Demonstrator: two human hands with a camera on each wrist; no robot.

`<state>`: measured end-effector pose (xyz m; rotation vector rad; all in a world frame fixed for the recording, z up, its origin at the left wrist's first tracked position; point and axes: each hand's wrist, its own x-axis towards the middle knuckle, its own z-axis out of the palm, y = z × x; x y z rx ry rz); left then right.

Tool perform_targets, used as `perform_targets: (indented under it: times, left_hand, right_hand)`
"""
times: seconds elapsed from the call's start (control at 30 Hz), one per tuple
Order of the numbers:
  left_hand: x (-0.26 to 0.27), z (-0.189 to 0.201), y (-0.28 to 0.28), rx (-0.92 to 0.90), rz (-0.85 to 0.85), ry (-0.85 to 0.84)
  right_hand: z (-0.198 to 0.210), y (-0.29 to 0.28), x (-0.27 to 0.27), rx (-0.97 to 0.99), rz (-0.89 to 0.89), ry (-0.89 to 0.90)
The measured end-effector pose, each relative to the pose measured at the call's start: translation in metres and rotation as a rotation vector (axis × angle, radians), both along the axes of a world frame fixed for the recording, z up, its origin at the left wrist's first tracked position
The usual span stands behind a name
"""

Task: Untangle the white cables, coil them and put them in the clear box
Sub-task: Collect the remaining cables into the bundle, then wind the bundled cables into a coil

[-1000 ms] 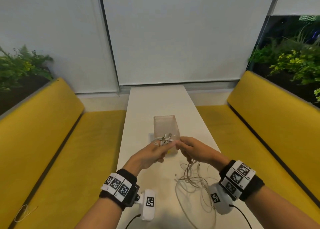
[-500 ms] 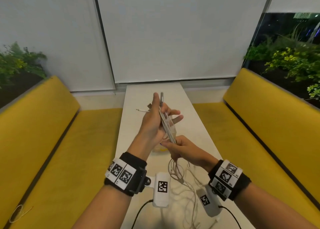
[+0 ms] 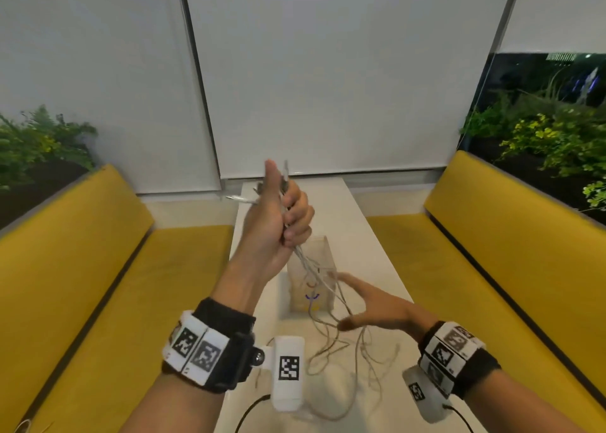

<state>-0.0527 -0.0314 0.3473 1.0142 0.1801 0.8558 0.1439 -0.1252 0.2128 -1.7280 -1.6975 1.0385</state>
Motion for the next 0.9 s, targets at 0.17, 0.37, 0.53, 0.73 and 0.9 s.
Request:
perform_targets:
  times: [0.17, 0.37, 0.53, 0.73, 0.9]
  left_hand:
    - [0.023, -0.032, -0.008, -0.001, -0.030, 0.131]
    - [0.023, -0.033, -0.013, -0.032, -0.162, 0.087]
    - [0.014, -0.040, -0.015, 0.072, -0.624, 0.038]
    - [0.008, -0.057, -0.030, 0.394, -0.946, 0.647]
    - [0.016, -0.113, -0.023, 0.635, -0.819, 1.280]
  right_hand:
    - [0.034, 0.013, -0.037, 0.240, 0.110, 0.342]
    - [0.020, 0.011, -0.050, 0.125, 0.103, 0.636]
    - [0.026, 0.020, -0.038, -0.057, 0.240, 0.488]
    - [0.020, 0.032, -0.021, -0.148, 0.266, -0.030]
    - [0.024, 0.034, -0.025, -0.174, 0.246, -0.223]
